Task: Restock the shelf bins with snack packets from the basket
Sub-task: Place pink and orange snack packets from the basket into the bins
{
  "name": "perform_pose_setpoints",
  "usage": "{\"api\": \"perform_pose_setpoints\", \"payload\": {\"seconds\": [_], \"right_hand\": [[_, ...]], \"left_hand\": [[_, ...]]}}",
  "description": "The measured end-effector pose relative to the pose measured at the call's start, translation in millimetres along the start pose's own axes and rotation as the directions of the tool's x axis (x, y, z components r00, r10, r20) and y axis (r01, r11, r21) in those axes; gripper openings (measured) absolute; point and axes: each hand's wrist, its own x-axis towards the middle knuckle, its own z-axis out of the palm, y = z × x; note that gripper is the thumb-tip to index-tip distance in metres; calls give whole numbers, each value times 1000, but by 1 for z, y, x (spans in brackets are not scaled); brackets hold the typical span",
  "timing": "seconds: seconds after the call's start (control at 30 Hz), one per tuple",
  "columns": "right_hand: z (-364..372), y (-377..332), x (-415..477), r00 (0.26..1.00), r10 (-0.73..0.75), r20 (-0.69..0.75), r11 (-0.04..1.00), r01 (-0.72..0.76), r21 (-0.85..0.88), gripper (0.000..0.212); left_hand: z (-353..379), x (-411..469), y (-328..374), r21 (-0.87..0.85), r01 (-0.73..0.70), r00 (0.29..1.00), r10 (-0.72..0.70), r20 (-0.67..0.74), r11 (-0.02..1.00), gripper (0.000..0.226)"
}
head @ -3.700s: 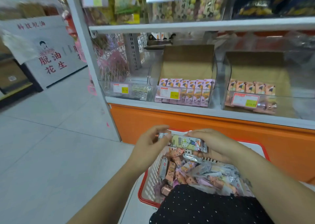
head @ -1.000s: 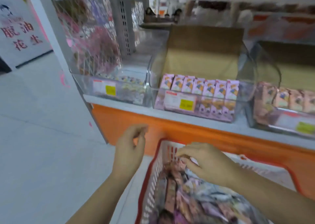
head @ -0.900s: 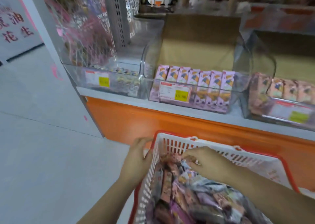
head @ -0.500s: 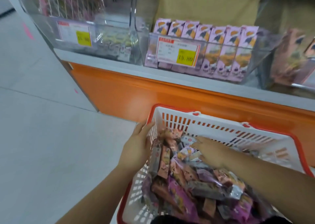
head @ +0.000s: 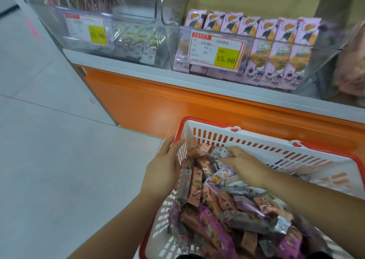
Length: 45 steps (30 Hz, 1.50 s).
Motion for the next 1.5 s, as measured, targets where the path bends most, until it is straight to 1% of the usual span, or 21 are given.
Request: {"api": "perform_pose_setpoints", "payload": {"seconds": [0.1, 0.17, 0.2, 0.3, 0.37, 0.4, 0.47, 0.53, 0.57, 0.7, 0.8, 0.87, 0.93, 1.0, 1.03, 1.1, 1.13, 1.2, 1.27, 1.4, 1.5], "right_hand": [[-33, -7, -23, 986, 18, -163, 955, 31, 296, 38], [-54, -16, -40, 984, 51, -173, 844, 50, 535, 33], [-63, -21, -48, 983, 44, -178, 786, 76, 613, 29], [-89, -40, -75, 979, 24, -203, 659, 137, 740, 19], [-104, -53, -90, 973, 29, -229, 624, 161, 765, 17], [-111, -60, -95, 970, 31, -243, 613, 174, 771, 16], [-125, -72, -104, 959, 36, -283, 577, 211, 789, 15], [-141, -87, -109, 944, 50, -326, 532, 251, 808, 15], [-149, -94, -110, 935, 58, -351, 513, 274, 814, 15], [-184, -131, -104, 874, 74, -480, 415, 411, 812, 19], [-208, -162, -94, 811, 83, -579, 363, 516, 776, 22], [-223, -179, -84, 790, 65, -610, 330, 559, 760, 22], [-239, -189, -73, 783, 19, -622, 364, 574, 734, 23], [-257, -189, -61, 755, -90, -649, 468, 608, 642, 25], [-266, -183, -55, 735, -139, -664, 582, 602, 546, 28], [-287, -165, -39, 712, -218, -668, 853, 471, 223, 39], [-296, -156, -30, 723, -248, -645, 919, 386, 80, 45], [-306, -141, -12, 767, -280, -577, 957, 269, -107, 51], [-306, -130, 3, 780, -306, -546, 951, 230, -205, 54], [-291, -117, 18, 701, -347, -622, 934, 320, -161, 58], [-283, -114, 24, 678, -348, -647, 923, 369, -110, 59]], "left_hand": [[-2, 1, 2, 38, 19, 999, -20, 26, 999, 52], [-4, 1, 5, 74, 25, 999, -28, 46, 997, 54], [-6, -1, 8, 98, 31, 997, -38, 69, 995, 55], [-13, -2, 12, 246, -1, 987, -38, 154, 969, 62], [-22, -5, 20, 259, -48, 988, 7, 157, 965, 62], [-29, -7, 26, 190, -90, 991, 69, 116, 978, 59], [-50, -14, 47, -96, -151, 988, 153, 15, 984, 49], [-76, -22, 68, -388, -170, 985, 152, -75, 906, 37], [-91, -26, 78, -471, -175, 984, 136, -115, 865, 31], [-148, -27, 103, -648, -178, 980, 77, -181, 741, 24], [-184, -15, 106, -724, -172, 970, -11, -241, 668, 21], [-204, -4, 103, -767, -161, 965, -63, -254, 622, 19], [-223, 8, 100, -795, -142, 973, -66, -222, 589, 24], [-241, 25, 93, -801, -130, 978, -57, -200, 585, 26], [-250, 35, 90, -792, -125, 978, -59, -200, 598, 25], [-268, 61, 80, -748, -111, 973, -82, -216, 654, 24], [-275, 75, 76, -718, -108, 967, -93, -236, 688, 28], [-286, 106, 69, -627, -103, 954, -103, -283, 772, 37], [-291, 138, 66, -511, -80, 949, -92, -303, 856, 42], [-284, 199, 67, -326, 49, 978, -111, -177, 944, 46], [-270, 233, 71, -203, 88, 990, -108, -90, 975, 42]]}}
